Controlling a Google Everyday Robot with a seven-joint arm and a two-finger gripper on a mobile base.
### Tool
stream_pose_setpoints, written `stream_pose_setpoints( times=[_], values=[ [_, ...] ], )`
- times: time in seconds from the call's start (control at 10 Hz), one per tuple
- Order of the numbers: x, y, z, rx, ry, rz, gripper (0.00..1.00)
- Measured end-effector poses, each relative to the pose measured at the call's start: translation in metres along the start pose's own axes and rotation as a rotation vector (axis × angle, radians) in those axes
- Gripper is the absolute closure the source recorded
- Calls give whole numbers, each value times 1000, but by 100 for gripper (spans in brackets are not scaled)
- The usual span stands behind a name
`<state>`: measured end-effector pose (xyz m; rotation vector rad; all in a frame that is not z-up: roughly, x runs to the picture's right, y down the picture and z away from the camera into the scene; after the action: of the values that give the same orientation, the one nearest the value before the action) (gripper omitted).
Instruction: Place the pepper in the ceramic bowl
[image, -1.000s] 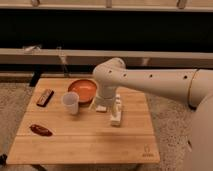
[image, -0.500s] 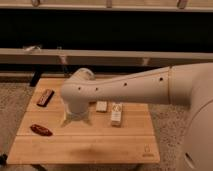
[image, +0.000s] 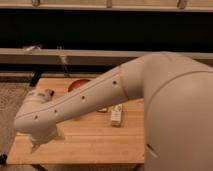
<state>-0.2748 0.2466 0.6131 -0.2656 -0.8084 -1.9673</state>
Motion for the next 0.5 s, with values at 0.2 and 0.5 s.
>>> stream_pose_setpoints(
  times=[0.2,0.5],
  values=[
    [15,-32,26,-42,1,-96,20],
    [54,-56,59,-100,-6,-164,20]
  ],
)
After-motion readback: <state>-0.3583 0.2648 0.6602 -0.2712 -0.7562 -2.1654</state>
